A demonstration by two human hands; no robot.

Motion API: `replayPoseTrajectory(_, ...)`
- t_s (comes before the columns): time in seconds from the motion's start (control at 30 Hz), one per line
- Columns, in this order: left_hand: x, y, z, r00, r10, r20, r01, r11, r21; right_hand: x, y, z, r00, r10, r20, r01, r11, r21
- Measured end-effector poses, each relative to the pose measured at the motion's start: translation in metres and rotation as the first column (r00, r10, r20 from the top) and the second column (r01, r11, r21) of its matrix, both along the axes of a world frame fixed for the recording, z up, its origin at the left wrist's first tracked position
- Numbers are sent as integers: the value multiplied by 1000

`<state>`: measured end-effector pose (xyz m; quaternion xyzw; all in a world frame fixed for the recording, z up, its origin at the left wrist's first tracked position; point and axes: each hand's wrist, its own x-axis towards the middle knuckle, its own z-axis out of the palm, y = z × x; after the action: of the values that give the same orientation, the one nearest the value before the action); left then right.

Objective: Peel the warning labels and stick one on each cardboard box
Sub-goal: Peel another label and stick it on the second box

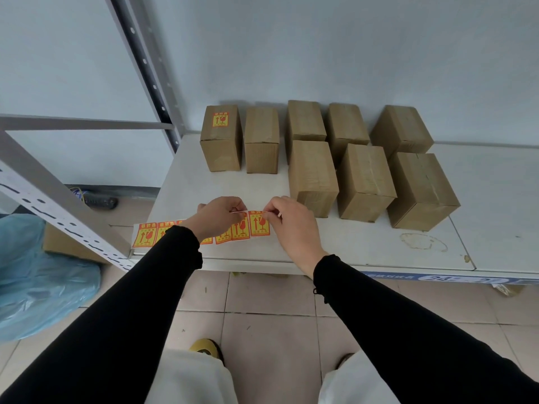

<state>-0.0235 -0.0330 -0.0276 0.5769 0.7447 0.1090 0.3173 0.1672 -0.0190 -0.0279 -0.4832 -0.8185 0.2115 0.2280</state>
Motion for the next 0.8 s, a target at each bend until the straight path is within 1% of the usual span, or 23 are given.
replayPoseTrajectory(0.13,7,-4,1,998,10,-67,-9,1000,22,7,3,8,998,-12,-58,11,1000,-17)
replayPoseTrajectory(0.23,6,-6,4,998,18,-67,-13,997,74,11,7,17,991,-40,-125,34,998,-49)
replayPoseTrajectory(0.27,5,-7,8,999,33,-34,-29,993,113,12,9,21,988,-50,-145,43,998,-54)
replayPoseTrajectory(0.3,6,-8,14,998,54,46,-60,986,155,13,12,25,984,-60,-169,52,997,-54)
replayPoseTrajectory(0.33,7,-9,23,983,73,171,-105,977,186,14,14,29,978,-67,-198,58,997,-51)
replayPoseTrajectory(0.4,15,-14,42,903,101,419,-194,963,186,18,20,38,961,-79,-264,68,996,-53)
replayPoseTrajectory(0.43,18,-15,48,868,107,485,-221,958,184,20,22,42,951,-85,-297,71,996,-58)
replayPoseTrajectory(0.47,22,-15,52,848,109,518,-236,954,187,22,24,45,941,-90,-327,73,995,-62)
replayPoseTrajectory(0.63,34,-11,60,826,102,554,-255,944,207,25,30,50,912,-115,-394,102,993,-55)
replayPoseTrajectory(0.8,39,-4,63,858,109,503,-266,931,251,24,35,52,902,-101,-419,90,995,-46)
